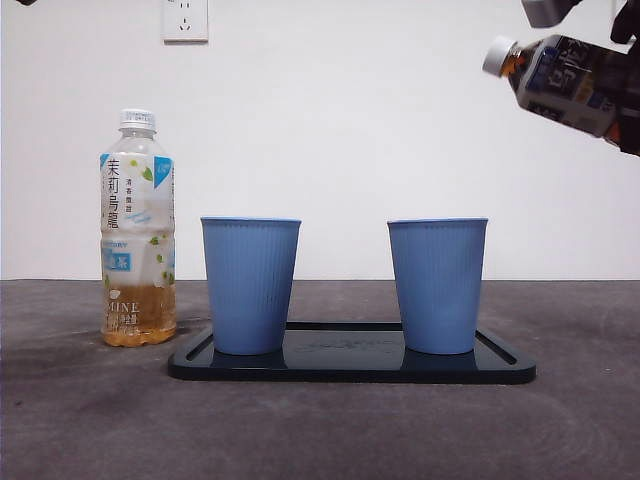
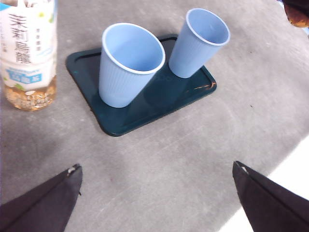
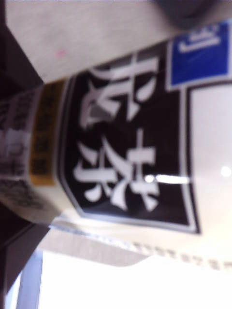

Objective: Pour the drink into the cup

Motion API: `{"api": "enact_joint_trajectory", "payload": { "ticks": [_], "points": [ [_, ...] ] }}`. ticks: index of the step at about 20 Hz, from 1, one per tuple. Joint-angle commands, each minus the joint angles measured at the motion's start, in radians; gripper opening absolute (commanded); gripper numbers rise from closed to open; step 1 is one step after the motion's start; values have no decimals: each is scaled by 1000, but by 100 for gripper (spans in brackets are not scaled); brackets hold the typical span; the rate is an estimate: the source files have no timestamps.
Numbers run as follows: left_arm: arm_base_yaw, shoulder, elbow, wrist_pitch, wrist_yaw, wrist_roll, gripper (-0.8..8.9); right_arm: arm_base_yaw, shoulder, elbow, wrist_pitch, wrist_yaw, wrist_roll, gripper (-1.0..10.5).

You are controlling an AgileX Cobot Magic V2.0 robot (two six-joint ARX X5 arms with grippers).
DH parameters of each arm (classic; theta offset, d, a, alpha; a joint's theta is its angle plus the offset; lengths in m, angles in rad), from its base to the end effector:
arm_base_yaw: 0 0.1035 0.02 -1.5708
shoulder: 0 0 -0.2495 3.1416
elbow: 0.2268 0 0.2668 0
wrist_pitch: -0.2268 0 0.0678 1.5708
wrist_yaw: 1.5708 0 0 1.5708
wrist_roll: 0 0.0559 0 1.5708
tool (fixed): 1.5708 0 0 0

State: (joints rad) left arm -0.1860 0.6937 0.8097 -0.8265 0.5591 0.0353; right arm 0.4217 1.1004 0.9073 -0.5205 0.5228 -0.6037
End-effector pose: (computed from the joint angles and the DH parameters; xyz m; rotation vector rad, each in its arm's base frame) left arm 0.1584 -0.0600 0.2776 -0.1025 0.7011 -0.7251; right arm 0.2500 0.0815 0.2588 -0.9068 0.6561 0.0997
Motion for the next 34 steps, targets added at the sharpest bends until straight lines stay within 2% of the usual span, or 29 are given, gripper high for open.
{"api": "enact_joint_trajectory", "payload": {
  "ticks": [1, 5, 12, 23, 34],
  "points": [
    [-11, 5, 20, 11, 6, 6, 501, 37, 4, 37, 30, 77, -151, 167],
    [-21, 5, 20, 11, 6, 6, 501, 98, 30, 37, 32, 171, -280, 167],
    [-35, 4, 20, 11, 6, 6, 501, 144, 93, 37, 37, 260, -395, 167],
    [-38, 4, 20, 11, 6, 5, 501, 152, 149, 37, 65, 299, -451, 167],
    [-39, 4, 20, 11, 5, 5, 501, 152, 174, 37, 72, 315, -455, 167]
  ]
}}
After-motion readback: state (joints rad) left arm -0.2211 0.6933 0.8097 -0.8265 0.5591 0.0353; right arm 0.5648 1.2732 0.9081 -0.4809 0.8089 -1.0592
